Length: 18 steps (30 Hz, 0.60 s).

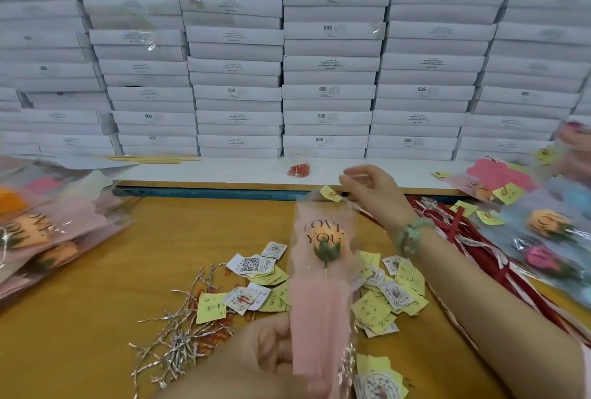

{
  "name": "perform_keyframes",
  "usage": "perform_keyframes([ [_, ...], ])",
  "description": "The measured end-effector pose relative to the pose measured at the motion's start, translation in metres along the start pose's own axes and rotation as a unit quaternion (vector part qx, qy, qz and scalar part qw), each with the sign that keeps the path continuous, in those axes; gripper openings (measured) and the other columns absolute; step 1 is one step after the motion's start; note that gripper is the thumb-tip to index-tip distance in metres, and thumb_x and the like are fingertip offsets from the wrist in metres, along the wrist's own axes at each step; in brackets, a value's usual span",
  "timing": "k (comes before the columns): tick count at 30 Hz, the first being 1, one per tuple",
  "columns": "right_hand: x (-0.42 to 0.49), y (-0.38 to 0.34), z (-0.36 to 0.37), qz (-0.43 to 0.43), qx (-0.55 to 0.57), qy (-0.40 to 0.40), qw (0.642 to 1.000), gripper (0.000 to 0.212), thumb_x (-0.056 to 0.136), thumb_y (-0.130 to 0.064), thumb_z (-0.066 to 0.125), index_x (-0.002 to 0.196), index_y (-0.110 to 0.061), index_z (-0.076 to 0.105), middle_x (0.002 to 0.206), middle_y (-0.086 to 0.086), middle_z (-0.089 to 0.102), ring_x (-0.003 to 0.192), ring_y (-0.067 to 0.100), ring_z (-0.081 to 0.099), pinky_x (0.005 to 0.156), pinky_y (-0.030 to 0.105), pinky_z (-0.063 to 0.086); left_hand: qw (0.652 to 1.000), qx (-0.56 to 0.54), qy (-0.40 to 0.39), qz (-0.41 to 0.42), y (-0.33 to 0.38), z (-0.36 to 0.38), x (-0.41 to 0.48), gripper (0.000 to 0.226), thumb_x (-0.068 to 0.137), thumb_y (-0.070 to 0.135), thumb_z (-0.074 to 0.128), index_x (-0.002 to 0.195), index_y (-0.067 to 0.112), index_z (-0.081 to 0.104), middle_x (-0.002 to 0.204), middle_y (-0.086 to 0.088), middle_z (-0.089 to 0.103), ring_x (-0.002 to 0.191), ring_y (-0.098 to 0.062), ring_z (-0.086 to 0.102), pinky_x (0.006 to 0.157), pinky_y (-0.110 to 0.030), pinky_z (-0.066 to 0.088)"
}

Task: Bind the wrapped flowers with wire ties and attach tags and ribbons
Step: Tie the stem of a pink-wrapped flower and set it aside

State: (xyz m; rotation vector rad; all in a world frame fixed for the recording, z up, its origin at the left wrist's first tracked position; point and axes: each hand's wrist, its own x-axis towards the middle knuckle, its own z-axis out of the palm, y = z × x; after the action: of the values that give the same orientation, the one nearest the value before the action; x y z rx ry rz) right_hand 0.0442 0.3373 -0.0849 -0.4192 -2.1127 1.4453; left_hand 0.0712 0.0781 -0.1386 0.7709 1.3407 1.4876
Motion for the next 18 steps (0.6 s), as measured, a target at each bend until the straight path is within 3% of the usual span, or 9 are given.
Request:
perform_keyframes([
  [2, -0.008, -0.024, -0.006, -0.097, -0.097, 0.012, 0.990, 0.034, 0.095, -0.034, 0.058, 0.125, -0.018, 0.054, 0.121, -0.008, 0.057, 0.110, 0.006, 0.051, 0.090, 0.020, 0.039, 0.999, 0.011, 0.023, 0.024, -0.002, -0.002, 0.000, 0.053, 0.060, 0.015, 0.090, 0.108, 0.031, 0.075, 0.100, -0.003, 0.076, 0.092, -0.014, 0.072, 0.078, -0.023, 0.055],
  [4, -0.023, -0.051, -0.011, -0.162, -0.140, 0.007, 0.977, 0.031, 0.096, -0.034, 0.056, 0.124, -0.022, 0.051, 0.120, -0.012, 0.056, 0.102, 0.003, 0.054, 0.080, 0.015, 0.039, 0.998, 0.013, 0.038, 0.040, -0.004, -0.005, -0.002, 0.051, 0.065, 0.009, 0.085, 0.111, 0.027, 0.074, 0.101, -0.007, 0.076, 0.093, -0.018, 0.072, 0.079, -0.024, 0.055],
  [6, -0.044, -0.072, -0.013, -0.189, -0.223, -0.022, 0.956, 0.025, 0.094, -0.040, 0.053, 0.116, -0.027, 0.050, 0.111, -0.014, 0.056, 0.085, 0.001, 0.056, 0.069, 0.018, 0.041, 0.997, 0.008, 0.043, 0.061, -0.004, -0.006, -0.004, 0.052, 0.066, 0.006, 0.085, 0.114, 0.021, 0.072, 0.105, -0.014, 0.074, 0.094, -0.023, 0.072, 0.079, -0.027, 0.055],
  [8, -0.071, -0.078, -0.013, -0.203, -0.356, -0.051, 0.910, 0.027, 0.093, -0.052, 0.045, 0.104, -0.028, 0.049, 0.101, -0.012, 0.056, 0.075, 0.005, 0.056, 0.066, 0.027, 0.045, 0.994, 0.009, 0.053, 0.092, -0.003, -0.004, -0.005, 0.055, 0.063, 0.008, 0.087, 0.114, 0.022, 0.072, 0.105, -0.017, 0.073, 0.091, -0.024, 0.072, 0.077, -0.027, 0.056],
  [10, -0.100, -0.077, -0.016, -0.188, -0.442, -0.105, 0.871, 0.050, 0.089, -0.066, 0.027, 0.091, -0.024, 0.053, 0.085, -0.008, 0.059, 0.071, 0.010, 0.057, 0.068, 0.032, 0.048, 0.990, 0.000, 0.075, 0.122, -0.002, -0.001, -0.005, 0.063, 0.052, 0.014, 0.094, 0.110, 0.027, 0.073, 0.102, -0.019, 0.074, 0.087, -0.026, 0.073, 0.073, -0.027, 0.057],
  [12, -0.126, -0.077, -0.024, -0.100, -0.407, -0.225, 0.880, 0.077, 0.080, -0.078, 0.013, 0.078, -0.019, 0.063, 0.071, -0.007, 0.062, 0.063, 0.008, 0.057, 0.067, 0.028, 0.047, 0.984, -0.014, 0.100, 0.145, 0.000, 0.001, -0.007, 0.071, 0.040, 0.022, 0.099, 0.106, 0.027, 0.074, 0.101, -0.021, 0.073, 0.088, -0.030, 0.073, 0.072, -0.029, 0.058],
  [14, -0.150, -0.069, -0.029, 0.022, -0.293, -0.355, 0.888, 0.082, 0.077, -0.083, 0.017, 0.081, -0.021, 0.071, 0.066, -0.017, 0.064, 0.057, -0.001, 0.054, 0.065, 0.017, 0.042, 0.979, -0.009, 0.121, 0.163, 0.000, 0.003, -0.007, 0.073, 0.037, 0.023, 0.100, 0.105, 0.021, 0.075, 0.101, -0.023, 0.073, 0.090, -0.034, 0.072, 0.072, -0.033, 0.059],
  [16, -0.174, -0.053, -0.025, 0.072, -0.186, -0.383, 0.902, 0.062, 0.084, -0.077, 0.038, 0.101, -0.027, 0.070, 0.073, -0.024, 0.065, 0.063, -0.009, 0.056, 0.069, 0.016, 0.043, 0.977, -0.002, 0.130, 0.170, -0.002, 0.003, -0.007, 0.073, 0.038, 0.020, 0.099, 0.106, 0.015, 0.074, 0.100, -0.025, 0.072, 0.089, -0.037, 0.071, 0.074, -0.037, 0.060],
  [18, -0.198, -0.033, -0.020, 0.051, -0.096, -0.433, 0.895, 0.022, 0.096, -0.033, 0.056, 0.106, -0.016, 0.067, 0.083, -0.003, 0.067, 0.068, 0.000, 0.061, 0.070, 0.017, 0.050, 0.977, 0.006, 0.119, 0.177, -0.006, 0.004, -0.007, 0.077, 0.040, 0.023, 0.100, 0.111, 0.013, 0.071, 0.101, -0.024, 0.072, 0.090, -0.035, 0.071, 0.074, -0.035, 0.059],
])
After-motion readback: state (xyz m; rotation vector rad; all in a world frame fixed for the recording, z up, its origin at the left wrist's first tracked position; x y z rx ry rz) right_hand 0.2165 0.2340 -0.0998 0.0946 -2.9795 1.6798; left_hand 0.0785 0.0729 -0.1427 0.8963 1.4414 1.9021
